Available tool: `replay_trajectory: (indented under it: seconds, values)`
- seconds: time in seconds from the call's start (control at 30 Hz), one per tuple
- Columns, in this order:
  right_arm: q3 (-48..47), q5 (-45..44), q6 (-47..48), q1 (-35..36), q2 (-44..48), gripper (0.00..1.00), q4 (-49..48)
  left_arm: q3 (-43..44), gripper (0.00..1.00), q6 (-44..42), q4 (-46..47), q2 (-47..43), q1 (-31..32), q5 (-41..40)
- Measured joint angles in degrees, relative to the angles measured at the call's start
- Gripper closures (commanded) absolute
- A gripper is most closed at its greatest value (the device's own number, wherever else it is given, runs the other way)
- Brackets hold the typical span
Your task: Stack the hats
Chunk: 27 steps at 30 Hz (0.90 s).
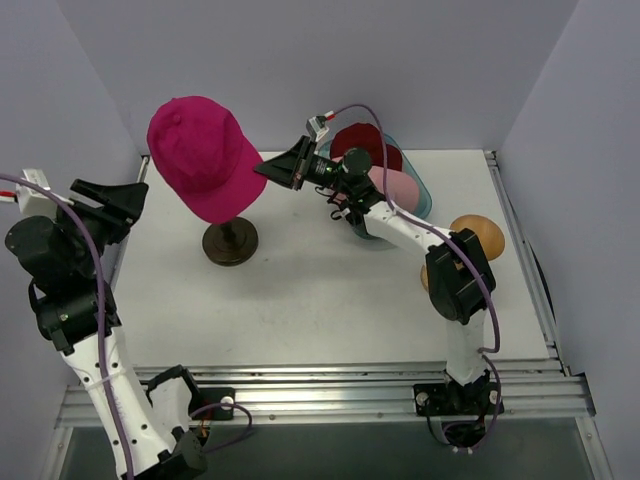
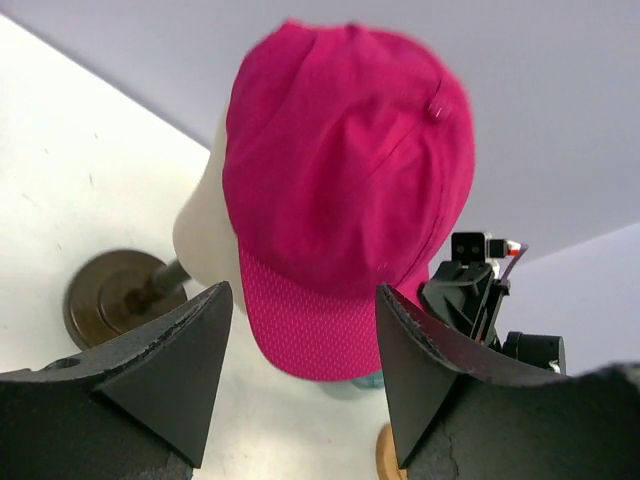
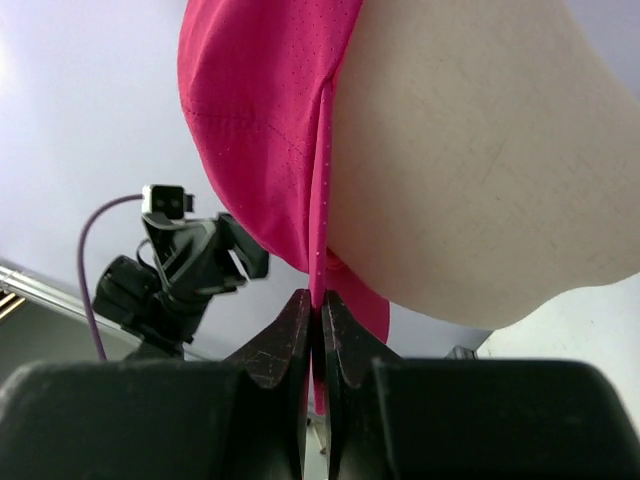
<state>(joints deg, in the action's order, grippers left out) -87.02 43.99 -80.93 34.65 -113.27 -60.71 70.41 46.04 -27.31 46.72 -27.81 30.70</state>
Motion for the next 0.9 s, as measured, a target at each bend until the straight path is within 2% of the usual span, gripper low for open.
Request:
replay_trajectory:
  seconds: [0.17,0.37,0.5,0.57,0.73,0.83,0.87,0.9]
  values:
    - [-7.04,5.18,2.27,-2.27,-2.6,1.0,8.33,11.63,0.33,-2.54,0.17,9.25,0.0,-4.33]
    - [-12.68,8.87,4.76,-3.72,-3.74,1.0,14.51,17.44,0.33,-4.7,2.47,21.64,0.0,-6.01]
    - [-12.68,10.32,1.4,-4.59,-5.49,0.92,11.15,17.4,0.33,-4.76,5.79,27.39,0.0,-4.35]
    - [-12.57,10.62,0.07,-5.03,-6.51,0.83,10.08,17.38,0.32,-4.44,8.66,29.27,0.0,-2.69]
    - [-12.5,10.64,-1.57,-6.36,-8.39,0.71,8.72,17.03,0.28,-2.45,17.84,30.32,0.66,-0.09]
    - [-12.37,10.62,-1.81,-7.37,-8.52,0.58,8.26,16.26,0.28,-0.94,24.87,30.29,2.36,1.07]
    - [-12.37,10.6,-1.64,-7.61,-8.5,0.5,7.61,15.82,0.27,-0.52,26.38,30.29,2.95,1.31]
    - [-12.28,10.49,-1.66,-7.82,-8.48,0.47,7.1,15.17,0.27,-0.15,28.09,30.29,3.61,1.46]
